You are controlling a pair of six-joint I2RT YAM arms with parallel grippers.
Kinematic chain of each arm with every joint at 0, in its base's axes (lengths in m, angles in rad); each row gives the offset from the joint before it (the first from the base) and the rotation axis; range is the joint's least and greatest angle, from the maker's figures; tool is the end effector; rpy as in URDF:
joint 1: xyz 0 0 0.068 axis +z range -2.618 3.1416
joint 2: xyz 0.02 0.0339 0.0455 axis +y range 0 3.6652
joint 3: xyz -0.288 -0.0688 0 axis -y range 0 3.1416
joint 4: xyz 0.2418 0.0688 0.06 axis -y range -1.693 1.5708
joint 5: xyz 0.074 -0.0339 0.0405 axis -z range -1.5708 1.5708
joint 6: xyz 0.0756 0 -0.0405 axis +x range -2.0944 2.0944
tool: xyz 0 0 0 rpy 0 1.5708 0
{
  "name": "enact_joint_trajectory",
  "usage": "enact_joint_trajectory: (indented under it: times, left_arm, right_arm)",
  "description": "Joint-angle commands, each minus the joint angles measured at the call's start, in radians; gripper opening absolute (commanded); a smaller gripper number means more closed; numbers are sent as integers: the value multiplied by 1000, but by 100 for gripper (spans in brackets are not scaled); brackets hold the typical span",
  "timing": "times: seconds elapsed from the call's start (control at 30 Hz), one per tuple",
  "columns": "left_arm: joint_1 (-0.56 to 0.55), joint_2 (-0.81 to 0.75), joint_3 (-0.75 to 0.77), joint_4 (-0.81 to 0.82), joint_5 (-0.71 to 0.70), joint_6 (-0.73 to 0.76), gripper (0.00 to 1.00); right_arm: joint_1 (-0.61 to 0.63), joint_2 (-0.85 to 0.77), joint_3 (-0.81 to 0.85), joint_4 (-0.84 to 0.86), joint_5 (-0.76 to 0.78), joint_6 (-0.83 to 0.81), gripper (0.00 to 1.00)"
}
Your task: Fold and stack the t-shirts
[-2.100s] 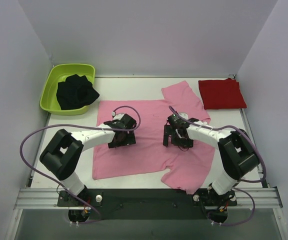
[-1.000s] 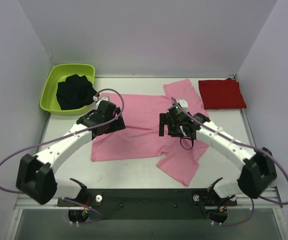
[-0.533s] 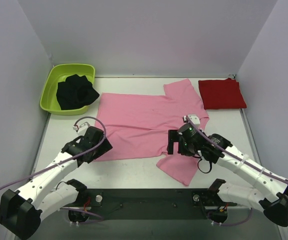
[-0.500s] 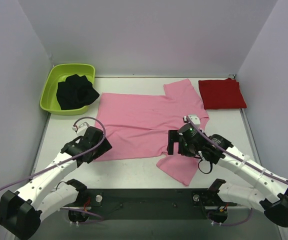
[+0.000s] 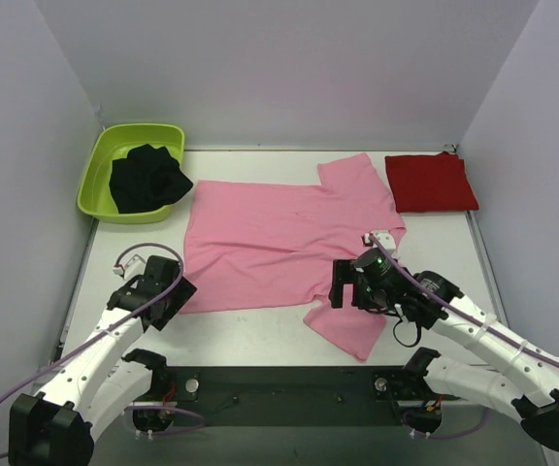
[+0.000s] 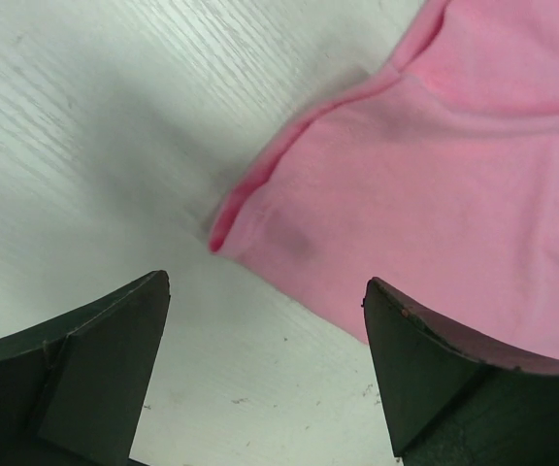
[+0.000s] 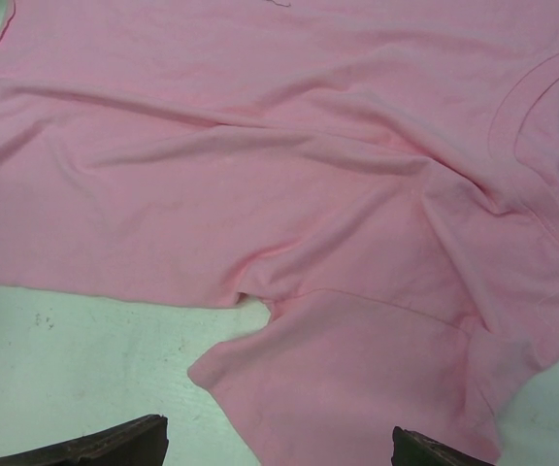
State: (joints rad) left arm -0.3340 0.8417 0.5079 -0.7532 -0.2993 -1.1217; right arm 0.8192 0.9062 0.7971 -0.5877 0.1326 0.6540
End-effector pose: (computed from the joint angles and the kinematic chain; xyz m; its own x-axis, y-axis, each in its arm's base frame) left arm 0.1436 -0.0262 0.1763 -0.5286 -0.7277 -0.4371 -0.6736 0.6729 -0.3057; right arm 0.1462 0.1418 0.2779 -0.7462 0.0847 -0.6603 -0.2532 0.8812 0.3992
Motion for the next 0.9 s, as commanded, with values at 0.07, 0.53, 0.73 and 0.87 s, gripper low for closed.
enact_joint_trajectory:
  times: [0.07,0.53,0.73,0.87]
  left_arm:
    - [93,31,-19,67,42,25,89]
    - [107,111,-89,206,42,25,71]
    - [122,140,-86,238,40,36,65]
    - [130,152,-86,258,40,43,57]
  right_arm:
    - [6,-13,-16,-6,-4,-5,100]
    - [6,-1,-36,8,-14,7,100]
    - [6,-1,-39,9,-18,9,100]
    - [8,-3,-45,9,-19,15,100]
